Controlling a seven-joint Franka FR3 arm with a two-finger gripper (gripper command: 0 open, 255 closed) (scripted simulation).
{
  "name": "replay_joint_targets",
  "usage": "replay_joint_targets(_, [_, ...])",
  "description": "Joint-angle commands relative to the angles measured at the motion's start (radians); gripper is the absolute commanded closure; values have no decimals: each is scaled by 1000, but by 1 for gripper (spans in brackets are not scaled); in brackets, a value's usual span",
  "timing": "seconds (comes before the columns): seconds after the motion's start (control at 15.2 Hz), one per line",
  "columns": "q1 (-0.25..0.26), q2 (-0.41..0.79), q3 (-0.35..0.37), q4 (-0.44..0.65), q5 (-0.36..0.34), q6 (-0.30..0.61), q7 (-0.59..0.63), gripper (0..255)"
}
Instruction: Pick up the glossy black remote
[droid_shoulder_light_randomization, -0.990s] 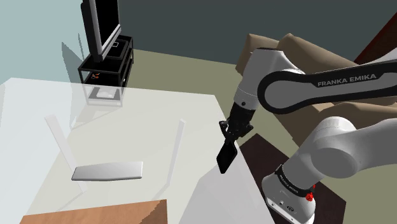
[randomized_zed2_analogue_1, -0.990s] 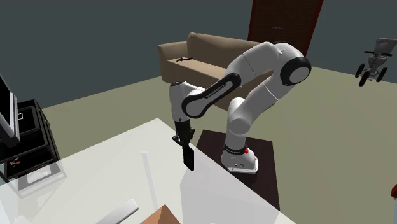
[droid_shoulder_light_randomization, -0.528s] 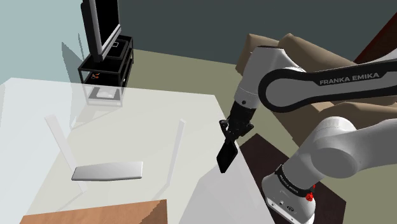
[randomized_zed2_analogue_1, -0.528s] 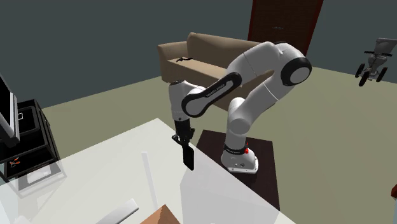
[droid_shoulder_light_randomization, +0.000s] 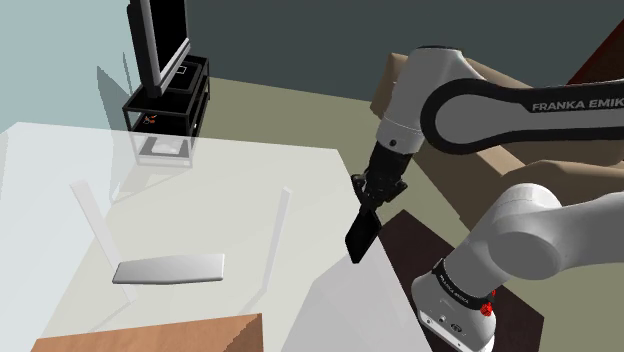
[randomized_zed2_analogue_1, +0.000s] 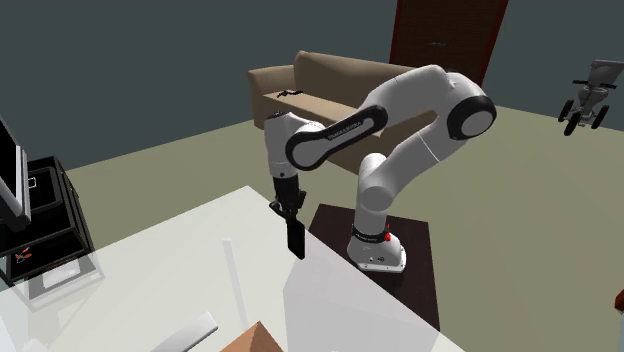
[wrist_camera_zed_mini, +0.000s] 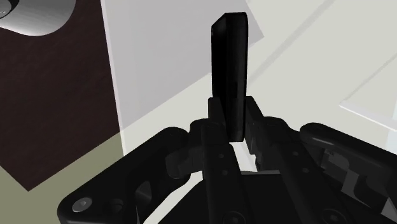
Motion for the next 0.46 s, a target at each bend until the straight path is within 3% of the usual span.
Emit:
replay_joint_targets(0.0, [-3,-14,-8,21,-10,-35,5,255])
replay_joint_targets(0.4, [-8,-36,-23,65,-27,-100,13,255])
